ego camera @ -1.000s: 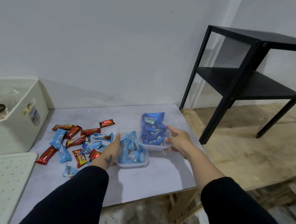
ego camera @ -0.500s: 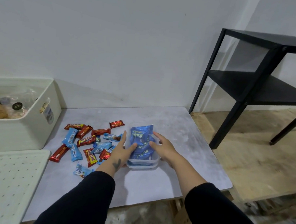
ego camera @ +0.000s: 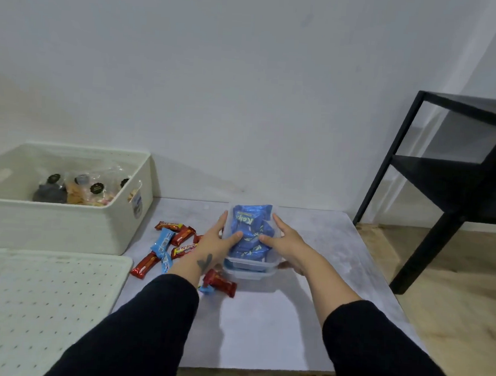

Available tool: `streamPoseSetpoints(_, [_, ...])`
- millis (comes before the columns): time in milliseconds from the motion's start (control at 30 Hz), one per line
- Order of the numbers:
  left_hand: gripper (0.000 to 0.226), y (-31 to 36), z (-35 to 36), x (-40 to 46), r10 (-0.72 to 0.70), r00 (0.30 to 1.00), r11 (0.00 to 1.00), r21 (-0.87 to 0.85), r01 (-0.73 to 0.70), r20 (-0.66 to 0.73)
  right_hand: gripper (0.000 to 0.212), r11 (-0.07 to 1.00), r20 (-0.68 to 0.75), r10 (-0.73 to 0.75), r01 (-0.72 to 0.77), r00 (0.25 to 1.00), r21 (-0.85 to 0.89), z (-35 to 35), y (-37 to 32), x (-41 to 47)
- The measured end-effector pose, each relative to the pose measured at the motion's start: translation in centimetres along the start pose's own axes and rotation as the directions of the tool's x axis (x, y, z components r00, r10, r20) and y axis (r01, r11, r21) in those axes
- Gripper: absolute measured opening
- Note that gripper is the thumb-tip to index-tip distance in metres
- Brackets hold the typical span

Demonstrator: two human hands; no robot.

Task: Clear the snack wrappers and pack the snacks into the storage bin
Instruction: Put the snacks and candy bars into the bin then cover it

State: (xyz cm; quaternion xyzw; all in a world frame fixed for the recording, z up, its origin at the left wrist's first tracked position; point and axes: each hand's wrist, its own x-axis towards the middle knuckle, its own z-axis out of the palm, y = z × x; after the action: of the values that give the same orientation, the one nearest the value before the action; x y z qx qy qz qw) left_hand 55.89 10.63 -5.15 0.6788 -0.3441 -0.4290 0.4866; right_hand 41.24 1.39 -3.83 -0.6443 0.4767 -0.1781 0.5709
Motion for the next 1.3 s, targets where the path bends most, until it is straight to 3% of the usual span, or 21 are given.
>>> streamPoseSetpoints(400, [0.076,7.7,-19.5,-0.5,0.163,0.957,0.986,0.017,-0.164,-0.238,0.083,0.965,0.135,-0.257,0.262,0.957,-0.021,13.0,-17.2,3.4])
streamPoseSetpoints(667, [0.07,7.4,-34.4,0.9,0.175,0.945,0.984,0.077,-0.16,-0.275,0.082,0.955,0.149,-0.297,0.293,0.943,0.044,26.5,-23.6,6.7])
streamPoseSetpoints(833, [0.072,3.2,-39.7,3.4,0.005,0.976,0.992,0.123,0.023,-0.218,0.079,0.982,0.159,-0.179,0.185,0.971,-0.022,33.5,-22.3,9.8])
streamPoseSetpoints(967, [0.077,0.4,-41.8,5.7,-0.144,0.978,0.929,0.321,0.185,-0.148,0.069,0.994,0.136,-0.062,0.073,0.989,-0.077,36.7,-20.5,11.6])
streamPoseSetpoints(1067, [0.075,-0.7,-42.4,7.5,-0.219,0.973,0.869,0.439,0.228,-0.073,0.053,0.98,0.138,0.055,-0.027,0.989,-0.197,38.2,-19.6,13.1])
streamPoseSetpoints(1233, [0.073,-2.0,-42.2,9.6,-0.348,0.938,0.761,0.588,0.273,0.014,0.096,0.945,0.12,0.231,-0.194,0.965,-0.263,39.2,-18.4,15.4])
streamPoseSetpoints(1300, [0.072,-2.2,-42.2,10.1,-0.363,0.931,0.728,0.636,0.258,0.038,0.101,0.938,0.107,0.275,-0.242,0.956,-0.247,39.3,-18.1,15.8])
